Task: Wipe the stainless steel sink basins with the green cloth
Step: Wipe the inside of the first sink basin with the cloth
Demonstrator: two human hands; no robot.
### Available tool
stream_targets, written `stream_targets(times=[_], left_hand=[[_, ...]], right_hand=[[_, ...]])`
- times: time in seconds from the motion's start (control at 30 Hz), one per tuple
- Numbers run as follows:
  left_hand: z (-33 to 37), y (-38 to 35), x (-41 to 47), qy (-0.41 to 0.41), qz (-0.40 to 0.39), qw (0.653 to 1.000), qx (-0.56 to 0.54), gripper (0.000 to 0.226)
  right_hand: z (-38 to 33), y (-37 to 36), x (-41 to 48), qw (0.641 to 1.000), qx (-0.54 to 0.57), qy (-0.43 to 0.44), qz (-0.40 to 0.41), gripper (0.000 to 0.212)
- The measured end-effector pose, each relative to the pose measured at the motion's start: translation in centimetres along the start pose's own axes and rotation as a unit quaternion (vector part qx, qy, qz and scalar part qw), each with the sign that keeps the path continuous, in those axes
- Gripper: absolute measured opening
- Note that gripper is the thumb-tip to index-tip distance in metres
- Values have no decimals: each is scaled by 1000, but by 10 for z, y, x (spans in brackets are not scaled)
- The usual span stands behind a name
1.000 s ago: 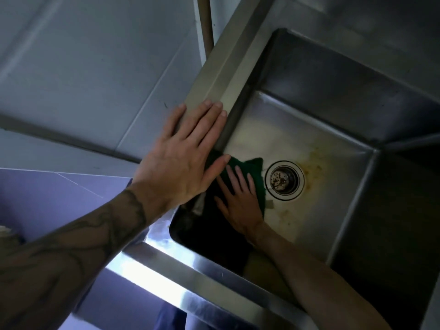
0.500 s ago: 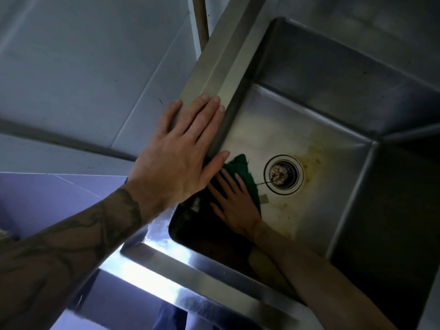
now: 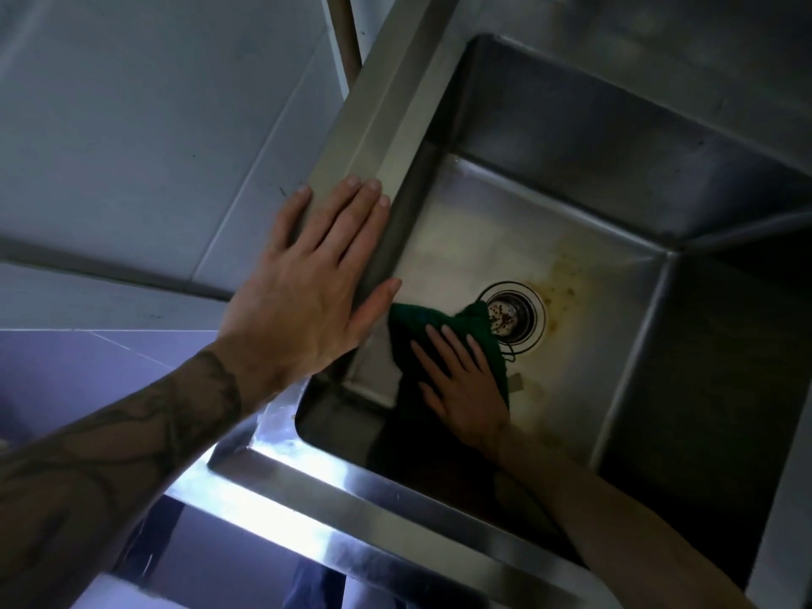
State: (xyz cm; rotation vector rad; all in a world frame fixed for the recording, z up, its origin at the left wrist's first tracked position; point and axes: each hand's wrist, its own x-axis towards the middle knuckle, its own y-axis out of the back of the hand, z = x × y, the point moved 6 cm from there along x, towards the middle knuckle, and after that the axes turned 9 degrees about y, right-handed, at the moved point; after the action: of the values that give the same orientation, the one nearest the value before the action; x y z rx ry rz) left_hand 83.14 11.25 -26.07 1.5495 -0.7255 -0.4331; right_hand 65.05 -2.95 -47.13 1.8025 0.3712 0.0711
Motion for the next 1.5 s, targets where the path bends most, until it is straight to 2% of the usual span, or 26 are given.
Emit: stream_targets(times=[0.27,0.5,0.63,0.7,0.8,0.93,1.17,1.27,1.33,1.4,1.5], left_hand=[[-1,2,1,3,1,1000,-5,75],[1,4,1,2,-4,1000,-10,73],[2,5,0,4,-8,1000,-8,73],[1,4,0,2,-11,1000,-9,73],[0,4,1,2,-11,1000,-13,73],[1,5,1,2,-14,1000,-19,73],[1,6,0,-2,-5,1000,-22,72],[-1,5,1,-3,-5,1000,-26,73],[-1,4,1,-6,-4,1000,-27,73],[-1,3,1,-9,-1,1000,-28,73],[-1,1,0,-3,-1,1000,-29,73]], right_hand=[[36,-2,-77,999,-35,26,-30,63],[14,5,-3,999,-12,-52,-3,63],[32,-1,-56,999,-39,16,-25,62],[47,-1,-98,997,-61,21,-35,63],[56,2,-113,997,-57,-14,-40,65],[51,5,-77,997,-15,-69,-27,64],[64,0,-121,997,-23,-56,-46,66],[75,5,-124,992,-11,-116,-44,65],[90,13,-116,974,10,-226,-31,64],[98,16,-114,954,20,-299,-24,65],[87,12,-129,956,22,-289,-45,69]])
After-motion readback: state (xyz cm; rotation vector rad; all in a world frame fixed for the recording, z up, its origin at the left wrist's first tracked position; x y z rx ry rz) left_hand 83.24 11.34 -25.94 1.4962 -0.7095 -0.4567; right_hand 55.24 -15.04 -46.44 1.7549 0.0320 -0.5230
